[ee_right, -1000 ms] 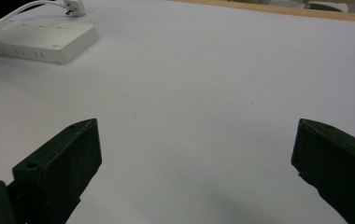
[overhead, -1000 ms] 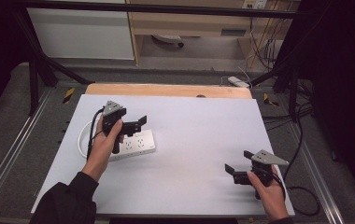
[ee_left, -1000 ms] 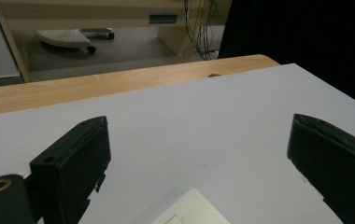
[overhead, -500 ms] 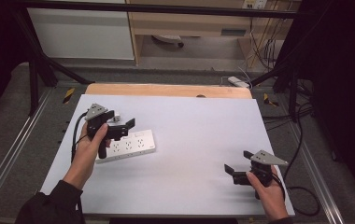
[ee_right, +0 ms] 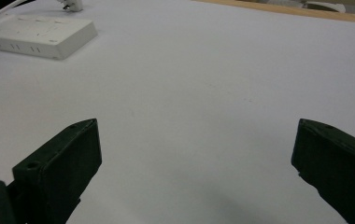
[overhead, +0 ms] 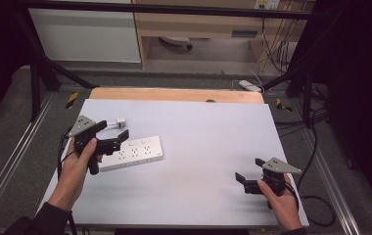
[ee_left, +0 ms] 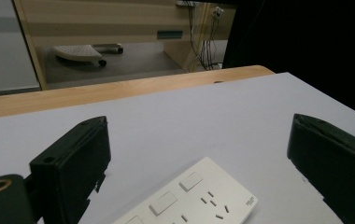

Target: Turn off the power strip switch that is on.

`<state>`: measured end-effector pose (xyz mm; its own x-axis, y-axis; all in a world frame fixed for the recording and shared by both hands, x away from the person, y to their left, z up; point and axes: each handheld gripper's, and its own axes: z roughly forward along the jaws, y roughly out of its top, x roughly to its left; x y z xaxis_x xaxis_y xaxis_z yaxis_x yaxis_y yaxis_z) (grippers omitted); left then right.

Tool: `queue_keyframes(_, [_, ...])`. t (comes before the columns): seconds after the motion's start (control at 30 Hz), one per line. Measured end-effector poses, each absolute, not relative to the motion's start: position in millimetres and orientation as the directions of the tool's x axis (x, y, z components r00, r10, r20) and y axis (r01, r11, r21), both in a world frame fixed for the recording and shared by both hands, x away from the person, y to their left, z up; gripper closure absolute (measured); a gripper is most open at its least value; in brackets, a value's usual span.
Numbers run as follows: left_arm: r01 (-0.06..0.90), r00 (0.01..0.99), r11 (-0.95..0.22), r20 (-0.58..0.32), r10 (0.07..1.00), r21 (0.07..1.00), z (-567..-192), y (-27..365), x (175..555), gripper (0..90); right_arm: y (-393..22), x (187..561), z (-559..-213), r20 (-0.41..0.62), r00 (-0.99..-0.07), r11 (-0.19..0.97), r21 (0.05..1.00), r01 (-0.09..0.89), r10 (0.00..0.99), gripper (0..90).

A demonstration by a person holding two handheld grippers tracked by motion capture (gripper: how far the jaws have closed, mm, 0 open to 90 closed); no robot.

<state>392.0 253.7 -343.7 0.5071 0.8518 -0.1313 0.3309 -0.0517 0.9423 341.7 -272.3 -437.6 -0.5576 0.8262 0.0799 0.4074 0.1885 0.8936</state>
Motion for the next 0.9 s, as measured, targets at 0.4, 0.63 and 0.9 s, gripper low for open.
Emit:
queue_keyframes(0.4, [0.292, 0.513, -0.045, -0.117, 0.850, 0.955, -349, 265, 362, 5.4, -273, 342, -438, 0.077, -0.554, 0.195, 0.889, 0.414, 0.829, 2.3])
queue_keyframes(0.63, [0.282, 0.527, -0.053, -0.109, 0.843, 0.958, -354, 266, 344, 5.2, -272, 341, -438, 0.071, -0.554, 0.200, 0.888, 0.414, 0.830, 2.6])
queue_keyframes(0.9, [0.275, 0.510, -0.059, -0.094, 0.855, 0.960, -364, 274, 329, 5.1, -272, 341, -438, 0.070, -0.553, 0.202, 0.887, 0.415, 0.830, 2.6])
